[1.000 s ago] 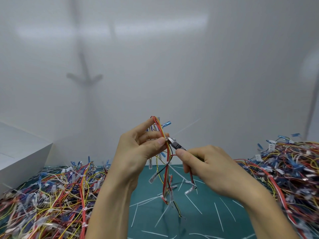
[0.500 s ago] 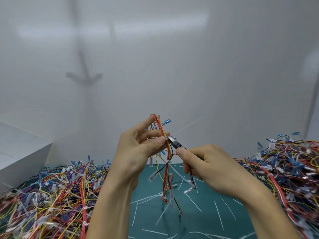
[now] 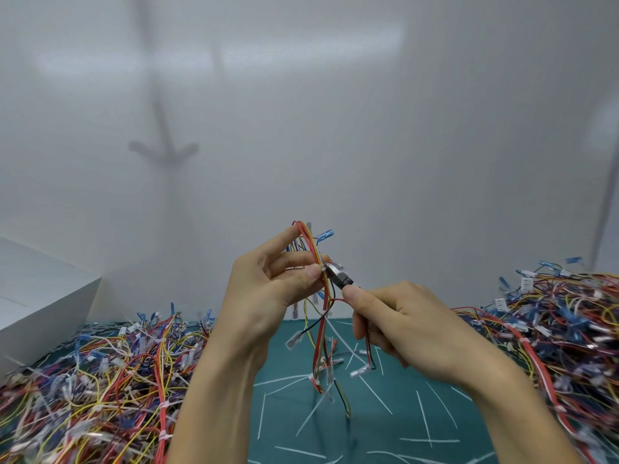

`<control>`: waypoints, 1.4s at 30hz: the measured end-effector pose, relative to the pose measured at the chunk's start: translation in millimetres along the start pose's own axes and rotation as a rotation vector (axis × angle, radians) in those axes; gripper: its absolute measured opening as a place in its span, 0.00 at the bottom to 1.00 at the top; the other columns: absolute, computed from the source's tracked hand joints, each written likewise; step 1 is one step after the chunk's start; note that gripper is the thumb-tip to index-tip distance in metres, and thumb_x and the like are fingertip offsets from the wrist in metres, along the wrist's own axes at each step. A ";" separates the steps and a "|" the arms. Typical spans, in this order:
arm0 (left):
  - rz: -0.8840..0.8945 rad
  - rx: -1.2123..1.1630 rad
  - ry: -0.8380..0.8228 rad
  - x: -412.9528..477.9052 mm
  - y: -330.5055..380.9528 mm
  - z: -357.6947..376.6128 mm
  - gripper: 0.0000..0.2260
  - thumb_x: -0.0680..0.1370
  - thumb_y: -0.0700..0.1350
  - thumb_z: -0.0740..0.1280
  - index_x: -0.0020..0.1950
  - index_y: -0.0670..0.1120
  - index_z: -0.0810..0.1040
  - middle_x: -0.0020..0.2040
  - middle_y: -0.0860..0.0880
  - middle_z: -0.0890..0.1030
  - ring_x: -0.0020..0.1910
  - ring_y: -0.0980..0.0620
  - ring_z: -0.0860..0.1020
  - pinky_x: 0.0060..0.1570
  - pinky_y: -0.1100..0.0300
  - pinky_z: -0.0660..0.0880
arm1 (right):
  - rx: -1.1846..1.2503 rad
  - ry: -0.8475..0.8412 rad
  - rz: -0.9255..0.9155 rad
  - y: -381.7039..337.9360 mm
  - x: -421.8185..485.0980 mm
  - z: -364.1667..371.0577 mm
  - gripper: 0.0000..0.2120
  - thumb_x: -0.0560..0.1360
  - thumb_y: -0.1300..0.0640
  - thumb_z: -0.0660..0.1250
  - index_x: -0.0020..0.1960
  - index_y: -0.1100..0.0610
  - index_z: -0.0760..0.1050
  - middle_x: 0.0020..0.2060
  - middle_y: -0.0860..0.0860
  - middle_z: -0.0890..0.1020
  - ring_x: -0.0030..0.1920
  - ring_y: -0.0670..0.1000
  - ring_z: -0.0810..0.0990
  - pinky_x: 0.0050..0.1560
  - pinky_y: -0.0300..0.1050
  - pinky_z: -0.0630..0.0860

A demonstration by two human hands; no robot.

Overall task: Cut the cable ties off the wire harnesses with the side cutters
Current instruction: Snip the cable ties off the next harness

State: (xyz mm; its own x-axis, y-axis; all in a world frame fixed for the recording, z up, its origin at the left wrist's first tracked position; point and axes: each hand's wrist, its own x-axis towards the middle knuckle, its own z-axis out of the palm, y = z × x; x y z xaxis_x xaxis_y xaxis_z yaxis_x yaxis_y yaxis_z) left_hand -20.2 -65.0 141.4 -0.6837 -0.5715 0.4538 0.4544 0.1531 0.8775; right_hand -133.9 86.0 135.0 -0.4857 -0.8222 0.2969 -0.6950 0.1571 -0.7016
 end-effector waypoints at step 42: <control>0.104 0.397 -0.258 -4.6 -2.6 5.3 0.46 0.71 0.44 0.70 0.75 0.67 0.42 0.49 0.60 0.80 0.41 0.56 0.83 0.41 0.68 0.75 | 0.591 0.266 0.046 -12.1 2.1 7.6 0.11 0.67 0.63 0.76 0.33 0.52 0.77 0.27 0.55 0.72 0.30 0.52 0.69 0.30 0.46 0.70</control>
State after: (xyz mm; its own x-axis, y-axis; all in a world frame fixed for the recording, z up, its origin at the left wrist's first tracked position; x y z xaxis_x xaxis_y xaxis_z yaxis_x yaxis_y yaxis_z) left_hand -21.3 -58.4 137.8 -0.7883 -0.3259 0.5219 0.3094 0.5234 0.7940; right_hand -122.4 78.2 139.2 -0.6754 -0.6464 0.3550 -0.2982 -0.2010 -0.9331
